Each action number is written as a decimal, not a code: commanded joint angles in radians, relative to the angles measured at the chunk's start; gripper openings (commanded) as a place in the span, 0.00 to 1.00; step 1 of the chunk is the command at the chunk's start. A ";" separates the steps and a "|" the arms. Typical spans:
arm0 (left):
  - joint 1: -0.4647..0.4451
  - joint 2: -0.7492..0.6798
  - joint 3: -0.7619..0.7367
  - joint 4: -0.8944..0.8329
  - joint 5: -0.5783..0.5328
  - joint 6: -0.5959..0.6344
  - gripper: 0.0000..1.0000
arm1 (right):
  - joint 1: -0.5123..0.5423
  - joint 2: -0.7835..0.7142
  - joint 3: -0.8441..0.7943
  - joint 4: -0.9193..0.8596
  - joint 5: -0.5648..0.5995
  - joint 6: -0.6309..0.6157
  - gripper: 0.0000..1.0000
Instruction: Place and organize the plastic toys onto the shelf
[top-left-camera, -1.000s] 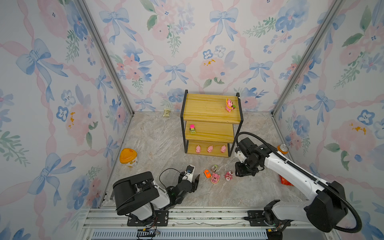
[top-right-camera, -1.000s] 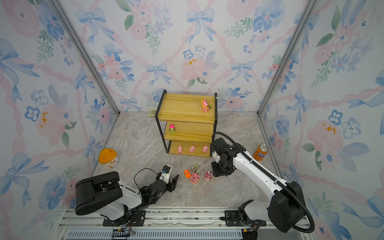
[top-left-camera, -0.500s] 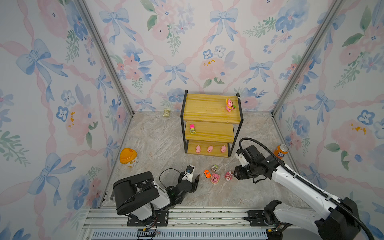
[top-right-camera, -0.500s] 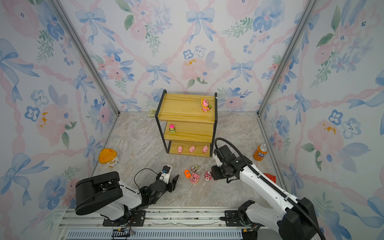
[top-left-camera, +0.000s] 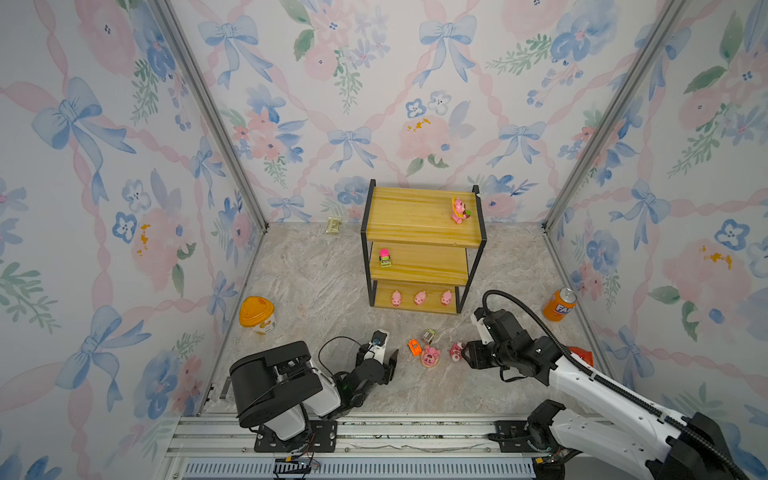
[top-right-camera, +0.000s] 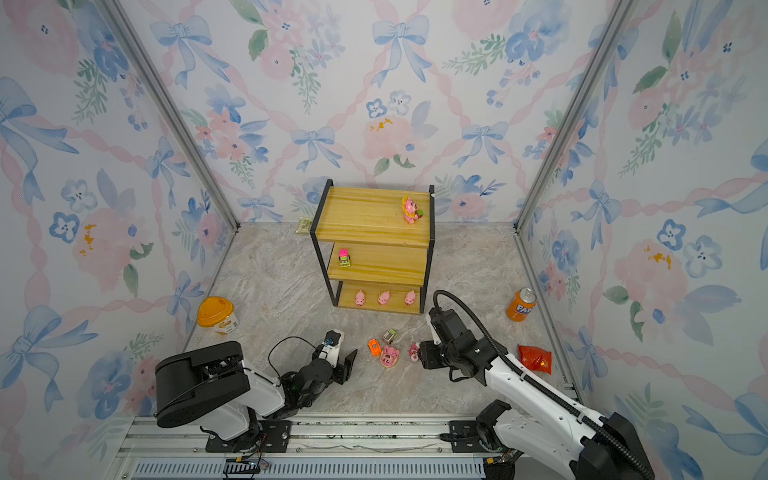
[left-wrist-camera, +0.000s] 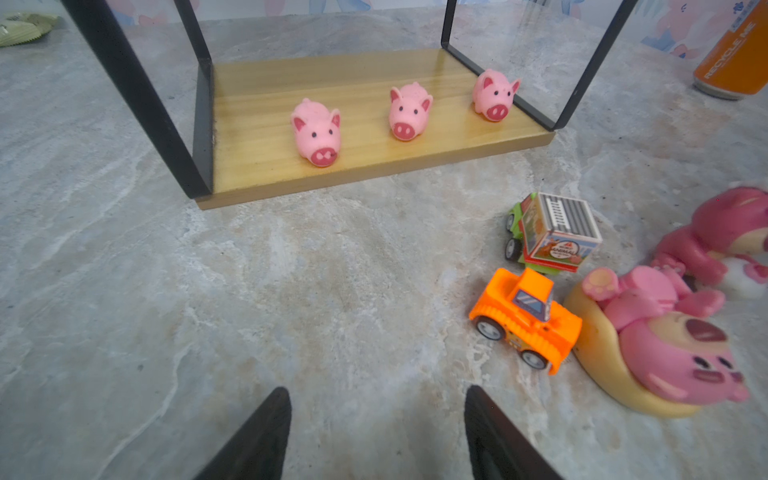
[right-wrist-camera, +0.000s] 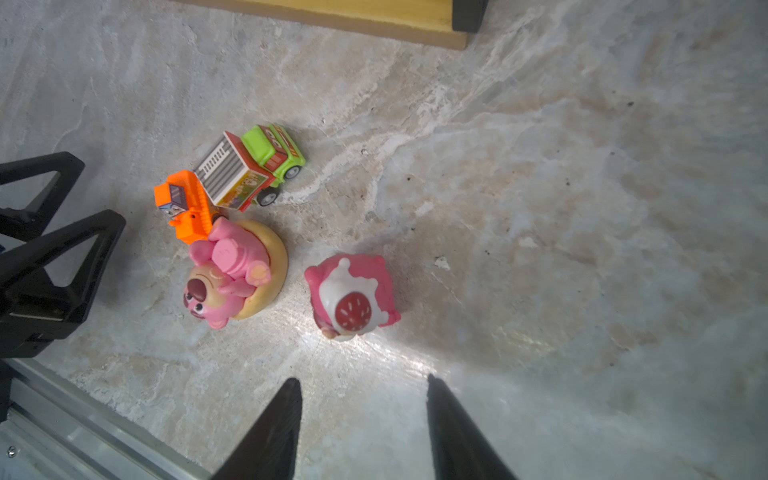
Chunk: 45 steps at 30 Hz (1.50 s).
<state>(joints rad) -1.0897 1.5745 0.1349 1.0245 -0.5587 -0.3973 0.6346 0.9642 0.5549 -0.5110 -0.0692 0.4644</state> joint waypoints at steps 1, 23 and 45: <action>0.008 0.014 0.011 0.009 0.012 -0.013 0.67 | 0.018 -0.005 -0.015 0.069 0.034 0.010 0.52; 0.021 0.021 0.009 0.008 0.025 -0.017 0.67 | 0.052 0.174 -0.024 0.174 0.046 -0.061 0.49; 0.028 0.030 -0.001 0.017 0.028 -0.021 0.67 | 0.148 0.306 -0.007 0.204 0.177 0.002 0.36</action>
<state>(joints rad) -1.0718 1.6012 0.1387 1.0248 -0.5331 -0.4046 0.7689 1.2407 0.5419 -0.3050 0.0803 0.4763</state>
